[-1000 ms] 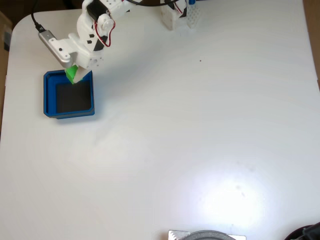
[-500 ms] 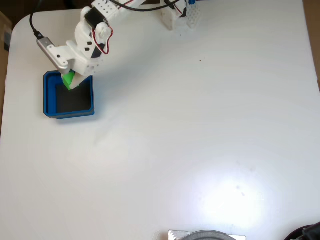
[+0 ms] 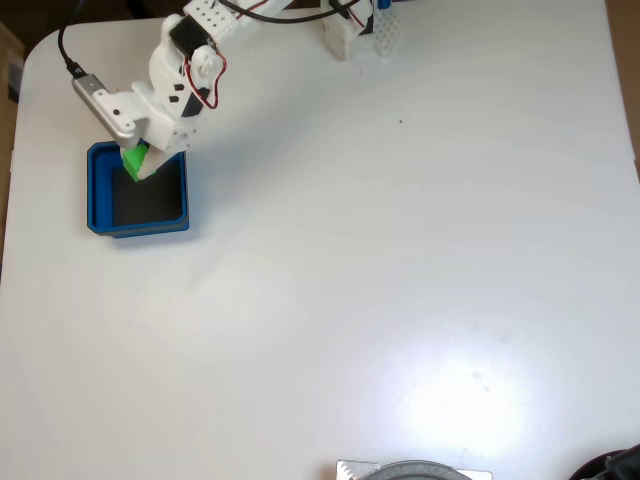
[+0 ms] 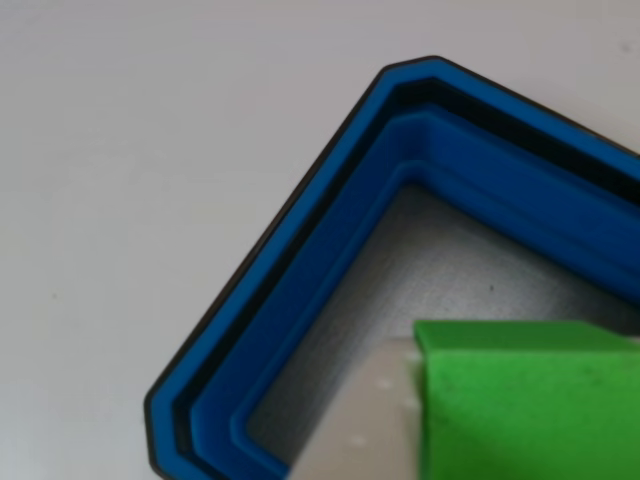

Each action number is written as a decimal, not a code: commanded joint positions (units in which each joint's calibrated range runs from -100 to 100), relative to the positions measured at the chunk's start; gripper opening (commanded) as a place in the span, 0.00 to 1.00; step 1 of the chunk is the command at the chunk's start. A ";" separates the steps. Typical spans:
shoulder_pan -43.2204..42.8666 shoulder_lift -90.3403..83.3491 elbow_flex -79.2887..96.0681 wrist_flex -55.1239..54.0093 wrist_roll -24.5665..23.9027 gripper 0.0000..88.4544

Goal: Pick up green cube and drop it in the blue box

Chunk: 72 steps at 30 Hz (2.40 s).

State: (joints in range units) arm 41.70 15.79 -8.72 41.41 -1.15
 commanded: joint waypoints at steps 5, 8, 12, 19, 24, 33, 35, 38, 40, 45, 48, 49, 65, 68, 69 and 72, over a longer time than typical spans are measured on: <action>0.67 -1.07 -2.23 -1.26 -0.10 0.05; 0.82 -1.07 -2.14 -1.18 -0.10 0.11; 0.97 -1.07 -2.14 -1.26 -0.10 0.20; 0.97 -1.16 -2.14 -1.34 -0.10 0.25; 0.97 -1.16 -2.05 -1.34 -0.10 0.25; 1.13 -1.58 -1.33 -0.93 -0.10 0.25; 1.20 -2.41 -0.61 -0.93 0.00 0.24; 1.20 -6.42 -0.34 -0.93 -0.05 0.24; 1.20 -9.18 -0.25 -0.85 -0.05 0.22; 1.05 -16.63 1.27 -0.85 -0.10 0.11; 0.97 -22.81 4.51 -0.85 -0.10 0.05; 0.90 -25.07 6.12 -0.85 -0.10 0.03; 0.44 -62.11 49.21 -1.02 -0.10 0.03; 0.36 -67.71 56.93 -1.34 -0.10 0.02; 0.36 -69.64 59.44 -1.42 -0.10 0.02; 0.36 -74.49 66.53 -1.59 -0.10 0.02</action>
State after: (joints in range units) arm 42.34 -51.71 51.41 41.41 -1.15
